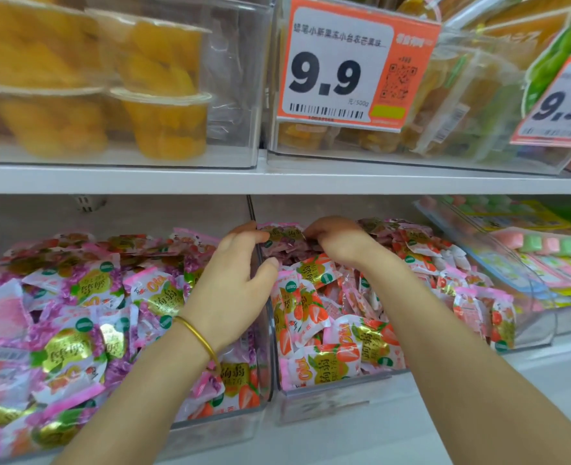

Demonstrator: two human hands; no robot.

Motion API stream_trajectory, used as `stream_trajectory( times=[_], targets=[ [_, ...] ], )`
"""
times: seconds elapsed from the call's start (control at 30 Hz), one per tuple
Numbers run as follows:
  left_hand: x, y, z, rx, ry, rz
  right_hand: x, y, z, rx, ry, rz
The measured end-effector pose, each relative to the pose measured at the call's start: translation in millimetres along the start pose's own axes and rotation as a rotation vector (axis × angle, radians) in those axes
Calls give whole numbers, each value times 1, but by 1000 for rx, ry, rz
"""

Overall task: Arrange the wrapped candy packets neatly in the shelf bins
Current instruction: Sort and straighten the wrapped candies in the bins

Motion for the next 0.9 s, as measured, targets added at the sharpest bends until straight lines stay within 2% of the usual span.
stream_trajectory(
  times=[0.1,0.23,0.37,0.47,0.6,0.77,0.83,0.9],
  targets=[
    [-7,-14,-2,-24,1,8,-1,-15,-9,110,20,165],
    [-24,-57,-8,37,-13,181,-33,-34,-66,319,-113,449],
    [-40,-83,-24,43,-62,306,-75,-25,-124,307,-274,695],
    [-47,-85,-40,-14,-54,406,-89,-14,-135,370,-315,755],
    [-54,-79,-55,-145,-39,510,-90,-1,-137,457,-274,809],
    [-50,-50,-66,-439,4,480,-94,0,-134,497,-273,749],
    [-51,-45,-66,-472,4,502,-94,-1,-135,505,-280,737],
    [-49,-48,-62,-427,28,481,-95,-1,-136,495,-283,737]
  ],
)
Point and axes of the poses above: each hand's wrist, its own z-axis towards the middle knuckle, its own y-axis out of the palm, x = y × z, the point moved 8 cm from there along z, towards the middle knuckle, and after that the axes turned 1 degree about x, right-handed, at the moved point
